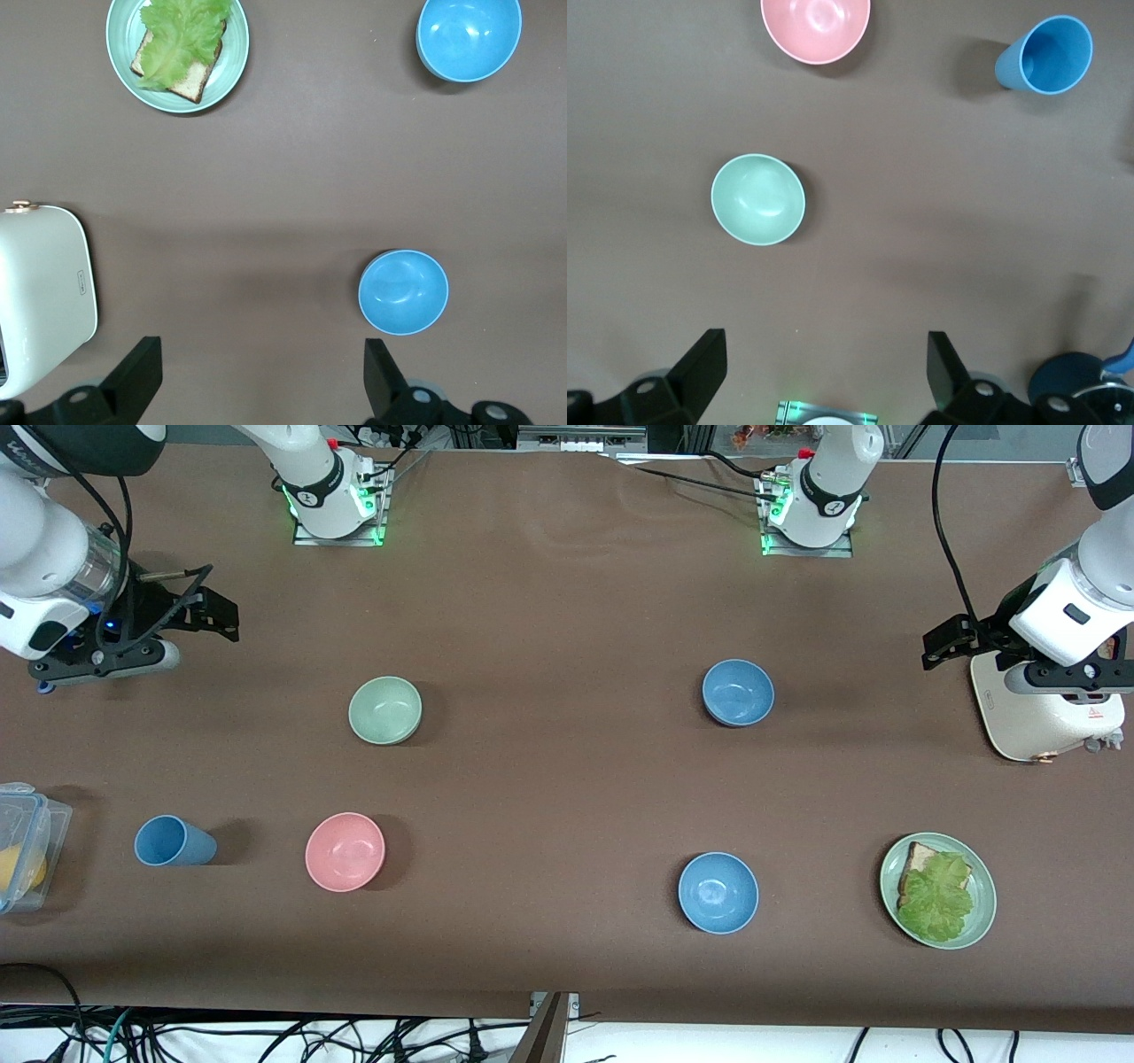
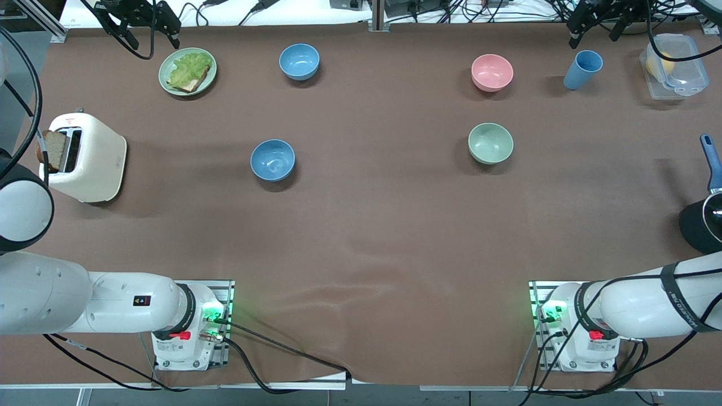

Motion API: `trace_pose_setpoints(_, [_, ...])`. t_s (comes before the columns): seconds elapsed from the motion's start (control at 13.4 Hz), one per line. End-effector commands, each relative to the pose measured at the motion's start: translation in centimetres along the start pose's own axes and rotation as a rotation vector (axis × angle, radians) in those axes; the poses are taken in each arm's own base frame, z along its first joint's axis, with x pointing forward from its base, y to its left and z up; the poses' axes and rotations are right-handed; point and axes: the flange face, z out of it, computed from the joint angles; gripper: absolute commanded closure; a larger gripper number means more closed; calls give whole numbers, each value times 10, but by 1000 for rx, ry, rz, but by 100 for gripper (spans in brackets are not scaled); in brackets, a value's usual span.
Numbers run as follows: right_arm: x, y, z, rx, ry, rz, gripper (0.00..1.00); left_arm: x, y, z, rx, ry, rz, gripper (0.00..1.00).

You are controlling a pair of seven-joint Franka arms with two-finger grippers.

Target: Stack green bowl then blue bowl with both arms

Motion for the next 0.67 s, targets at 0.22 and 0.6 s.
trace_pose_setpoints(0.22, [-6,0,-10,24,-27,-4,0,0,-3,-4,3,4,-1,0])
trace_pose_setpoints(0.6, [-7,1,-13,29,-21,-5,0,0,-4,-5,5,6,0,0])
